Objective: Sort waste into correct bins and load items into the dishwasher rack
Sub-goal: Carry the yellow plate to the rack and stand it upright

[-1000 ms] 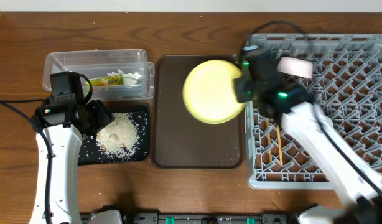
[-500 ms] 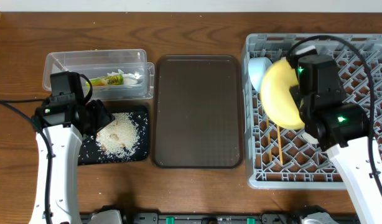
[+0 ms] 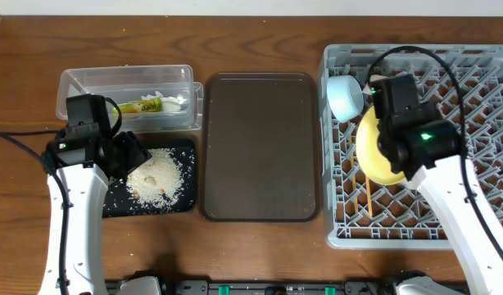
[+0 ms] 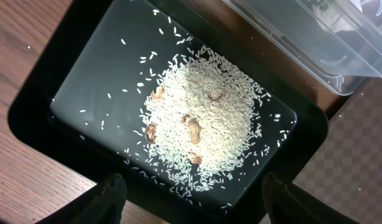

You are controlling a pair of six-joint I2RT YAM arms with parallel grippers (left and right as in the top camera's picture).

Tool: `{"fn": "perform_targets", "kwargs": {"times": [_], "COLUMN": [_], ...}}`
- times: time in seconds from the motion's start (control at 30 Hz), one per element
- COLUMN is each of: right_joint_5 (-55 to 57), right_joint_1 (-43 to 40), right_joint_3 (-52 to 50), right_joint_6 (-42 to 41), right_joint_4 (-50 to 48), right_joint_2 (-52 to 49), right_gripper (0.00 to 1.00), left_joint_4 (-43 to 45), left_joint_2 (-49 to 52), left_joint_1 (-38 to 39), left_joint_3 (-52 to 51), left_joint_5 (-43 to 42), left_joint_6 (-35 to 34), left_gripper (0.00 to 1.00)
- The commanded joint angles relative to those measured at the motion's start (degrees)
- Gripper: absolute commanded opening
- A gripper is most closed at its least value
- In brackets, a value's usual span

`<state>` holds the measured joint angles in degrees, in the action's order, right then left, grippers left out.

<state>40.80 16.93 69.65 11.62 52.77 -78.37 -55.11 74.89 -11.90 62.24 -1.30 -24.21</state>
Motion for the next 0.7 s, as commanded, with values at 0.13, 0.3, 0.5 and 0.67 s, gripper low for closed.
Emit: {"fn": "perform_targets", "kwargs": {"times": [0.13, 0.3, 0.5, 0.67], "right_joint_5": [-12.9, -24.0, -41.4, -55.5], "right_joint_1": [2.4, -0.8, -11.3, -22.0], "right_joint_3": [-0.2, -0.1, 0.0, 0.0], "right_joint_6": [-14.8, -20.0, -17.8, -13.7], "right_joint_4": [-3.3, -4.1, -6.1, -2.7], "right_joint_2": [-0.4, 1.6, 5.5, 6.6], "right_gripper": [0.28, 0.44, 0.64, 0.82], "left_joint_4": [-0.1, 1.3, 4.0, 0.1], "left_joint_2": [-0.2, -0.2, -0.2, -0.2], "left_joint_1": [-0.2, 1.5, 8.5, 13.3], "left_joint_3": [-0.2, 0.0, 0.3, 0.3], "left_joint_5": [0.2, -4.7, -5.8, -5.7], "left_joint_6": [-0.3, 4.2, 10.8, 15.6], "left_gripper": [0.8, 0.85, 0.9, 0.92]}}
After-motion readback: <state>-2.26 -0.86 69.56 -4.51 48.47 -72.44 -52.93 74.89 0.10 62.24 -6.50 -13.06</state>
